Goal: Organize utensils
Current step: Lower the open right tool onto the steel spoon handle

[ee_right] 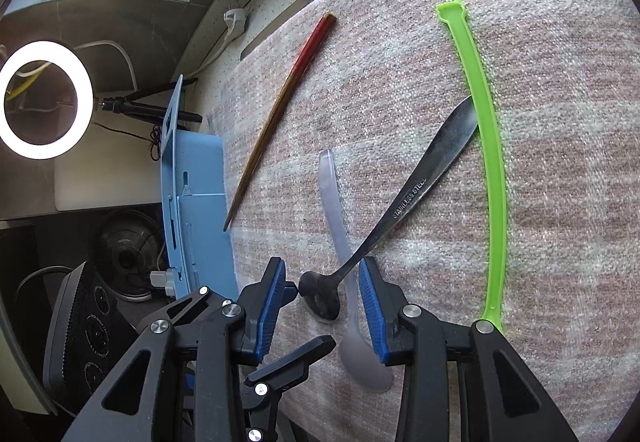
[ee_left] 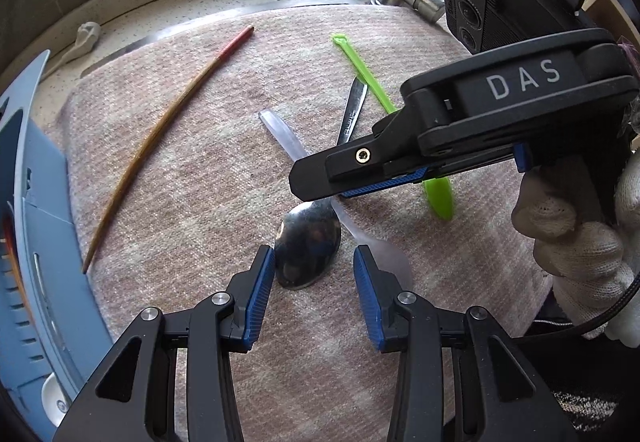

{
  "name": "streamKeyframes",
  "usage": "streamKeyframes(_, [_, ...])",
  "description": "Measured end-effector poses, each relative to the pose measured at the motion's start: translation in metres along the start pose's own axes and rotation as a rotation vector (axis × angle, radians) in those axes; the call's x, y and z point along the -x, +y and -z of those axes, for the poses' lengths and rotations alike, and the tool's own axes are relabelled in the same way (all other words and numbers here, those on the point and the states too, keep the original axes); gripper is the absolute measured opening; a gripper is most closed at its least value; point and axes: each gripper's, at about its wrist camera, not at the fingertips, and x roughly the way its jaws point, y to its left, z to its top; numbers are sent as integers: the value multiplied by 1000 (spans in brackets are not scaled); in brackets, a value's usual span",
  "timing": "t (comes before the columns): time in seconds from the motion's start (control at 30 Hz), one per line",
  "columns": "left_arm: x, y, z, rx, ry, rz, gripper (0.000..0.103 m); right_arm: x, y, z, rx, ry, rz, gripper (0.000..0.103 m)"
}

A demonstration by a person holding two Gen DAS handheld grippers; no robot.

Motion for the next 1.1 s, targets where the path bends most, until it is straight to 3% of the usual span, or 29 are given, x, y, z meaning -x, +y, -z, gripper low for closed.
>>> streamKeyframes(0.47, [-1, 16, 31, 34, -15, 28, 38, -2, 6, -1, -4, 16, -40, 35])
streamKeyframes(0.8, [16, 27, 52, 49, -41, -12, 38, -4, 23, -7, 16, 14, -34, 35])
streamKeyframes(1.1, [10, 35, 49, 50, -32, 15, 38, -4, 3, 6, -46, 55, -57, 35])
